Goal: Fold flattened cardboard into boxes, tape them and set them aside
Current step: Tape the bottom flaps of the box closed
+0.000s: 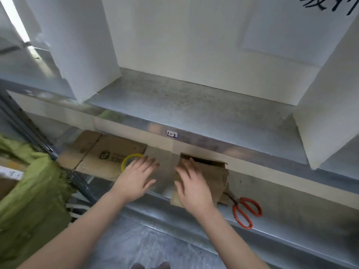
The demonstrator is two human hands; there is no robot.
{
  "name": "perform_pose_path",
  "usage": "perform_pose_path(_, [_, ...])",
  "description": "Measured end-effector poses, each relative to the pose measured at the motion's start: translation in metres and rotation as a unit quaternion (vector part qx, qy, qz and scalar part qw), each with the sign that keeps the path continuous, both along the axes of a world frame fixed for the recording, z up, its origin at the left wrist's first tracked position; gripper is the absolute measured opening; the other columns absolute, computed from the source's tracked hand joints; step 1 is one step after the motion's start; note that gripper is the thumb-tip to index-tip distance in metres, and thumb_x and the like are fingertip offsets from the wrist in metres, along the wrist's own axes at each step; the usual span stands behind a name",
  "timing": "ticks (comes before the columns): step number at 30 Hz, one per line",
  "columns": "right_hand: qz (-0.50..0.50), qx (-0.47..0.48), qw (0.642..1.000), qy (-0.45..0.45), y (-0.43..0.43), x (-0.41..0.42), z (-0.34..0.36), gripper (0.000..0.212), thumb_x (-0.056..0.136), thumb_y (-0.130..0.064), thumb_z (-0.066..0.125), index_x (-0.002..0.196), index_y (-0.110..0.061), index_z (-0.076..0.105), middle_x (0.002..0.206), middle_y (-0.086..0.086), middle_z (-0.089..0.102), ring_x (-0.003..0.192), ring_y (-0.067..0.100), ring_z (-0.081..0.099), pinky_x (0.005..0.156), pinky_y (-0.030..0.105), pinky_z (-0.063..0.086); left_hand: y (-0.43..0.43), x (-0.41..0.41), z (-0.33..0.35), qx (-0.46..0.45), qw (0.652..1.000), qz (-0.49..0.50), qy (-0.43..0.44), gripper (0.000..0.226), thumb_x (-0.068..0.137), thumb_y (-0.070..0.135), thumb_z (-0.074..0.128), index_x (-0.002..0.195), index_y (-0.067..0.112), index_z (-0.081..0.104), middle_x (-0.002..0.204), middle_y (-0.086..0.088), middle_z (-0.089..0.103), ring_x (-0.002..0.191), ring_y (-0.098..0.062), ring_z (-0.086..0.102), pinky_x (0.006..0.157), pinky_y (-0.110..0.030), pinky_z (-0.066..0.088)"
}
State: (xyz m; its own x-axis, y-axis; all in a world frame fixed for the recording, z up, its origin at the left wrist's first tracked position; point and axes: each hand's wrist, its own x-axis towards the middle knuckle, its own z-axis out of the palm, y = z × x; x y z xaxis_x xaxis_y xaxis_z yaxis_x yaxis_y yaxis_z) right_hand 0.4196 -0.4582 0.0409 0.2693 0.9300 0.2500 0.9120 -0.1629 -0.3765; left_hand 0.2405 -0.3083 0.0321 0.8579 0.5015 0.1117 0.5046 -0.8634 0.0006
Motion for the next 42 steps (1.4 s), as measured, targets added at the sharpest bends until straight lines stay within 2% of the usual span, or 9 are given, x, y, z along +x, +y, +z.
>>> perform_pose_path(3, [0.033,-0.016,0.999,-0.008,0.02,-0.033,-0.014,0.048,0.091,-0.033,0.044,0.138,-0.028,0.046,0.141,0.007,0.05,0.132,0.032,0.044,0.103,0.045,0.046,0.014,-0.03,-0.011,-0.019,0.999,0.03,0.031,0.055,0.088,0.051,0.04,0.132,0.021,0.054,0.136,-0.001,0.054,0.13,-0.025,0.047,0.111,-0.038,0.024])
perform_pose_path(8, [0.047,-0.084,0.995,0.026,0.05,-0.067,-0.042,0.053,0.096,-0.025,0.046,0.148,-0.023,0.034,0.152,0.007,0.034,0.147,0.027,0.019,0.118,0.045,0.026,0.039,-0.063,-0.028,-0.052,0.996,0.041,0.052,0.06,0.085,0.057,0.041,0.135,0.026,0.051,0.139,0.002,0.053,0.129,-0.021,0.048,0.11,-0.035,0.018])
perform_pose_path(16, [-0.066,-0.211,0.971,0.093,0.083,-0.078,-0.082,0.056,0.099,-0.038,0.046,0.15,-0.025,0.027,0.158,0.003,0.025,0.149,0.021,0.01,0.12,0.036,0.016,0.084,-0.065,-0.063,-0.086,0.994,-0.027,0.069,0.064,0.084,0.048,0.054,0.142,0.025,0.043,0.145,0.0,0.046,0.137,-0.024,0.038,0.115,-0.039,0.012])
perform_pose_path(20, [-0.092,-0.251,0.96,0.08,0.094,-0.078,-0.093,0.052,0.097,-0.036,0.05,0.146,-0.03,0.035,0.154,-0.001,0.032,0.146,0.023,0.018,0.117,0.037,0.023,0.095,-0.054,-0.067,-0.122,0.987,-0.064,0.077,0.066,0.076,0.029,0.054,0.141,0.029,0.04,0.142,0.002,0.044,0.138,-0.023,0.031,0.117,-0.037,0.007])
perform_pose_path(24, [-0.094,-0.283,0.951,0.078,0.103,-0.08,-0.1,0.045,0.095,-0.032,0.053,0.139,-0.033,0.042,0.143,-0.004,0.042,0.138,0.021,0.029,0.11,0.036,0.032,0.105,-0.051,-0.073,-0.139,0.985,-0.067,0.078,0.059,0.081,0.032,0.058,0.138,0.032,0.041,0.13,0.002,0.053,0.128,-0.022,0.041,0.116,-0.037,0.014])
perform_pose_path(29, [-0.124,-0.284,0.947,0.085,0.109,-0.077,-0.099,0.015,0.095,-0.027,0.052,0.107,-0.027,0.061,0.119,-0.002,0.052,0.119,0.022,0.044,0.091,0.033,0.038,0.115,-0.056,-0.086,-0.141,0.985,-0.086,0.051,0.057,0.081,0.035,0.063,0.135,0.037,0.045,0.114,0.006,0.06,0.118,-0.02,0.048,0.113,-0.036,0.019])
perform_pose_path(34, [-0.139,-0.253,0.95,0.116,0.11,-0.079,-0.095,0.009,0.095,-0.023,0.051,0.098,-0.022,0.059,0.104,0.0,0.06,0.106,0.022,0.049,0.08,0.034,0.042,0.121,-0.058,-0.096,-0.16,0.981,-0.112,0.021,0.059,0.073,0.021,0.073,0.126,0.036,0.053,0.095,0.005,0.064,0.095,-0.022,0.058,0.099,-0.043,0.045])
perform_pose_path(38, [-0.176,-0.183,0.954,0.157,0.108,-0.081,-0.066,0.008,0.097,-0.026,0.048,0.095,-0.02,0.052,0.09,0.004,0.063,0.084,0.024,0.058,0.07,0.038,0.049,0.122,-0.053,-0.074,-0.225,0.969,-0.094,-0.039,0.053,0.086,0.024,0.061,0.137,0.029,0.049,0.127,0.0,0.058,0.121,-0.024,0.048,0.107,-0.034,0.034])
perform_pose_path(42, [-0.219,-0.223,0.937,0.156,0.099,-0.068,-0.029,0.023,0.094,-0.018,0.049,0.113,-0.021,0.063,0.107,0.004,0.068,0.1,0.026,0.064,0.083,0.031,0.05,0.12,-0.048,-0.03,-0.267,0.957,-0.107,-0.034,0.058,0.084,0.049,0.032,0.137,0.029,0.046,0.134,-0.001,0.051,0.126,-0.023,0.041,0.107,-0.03,0.024])
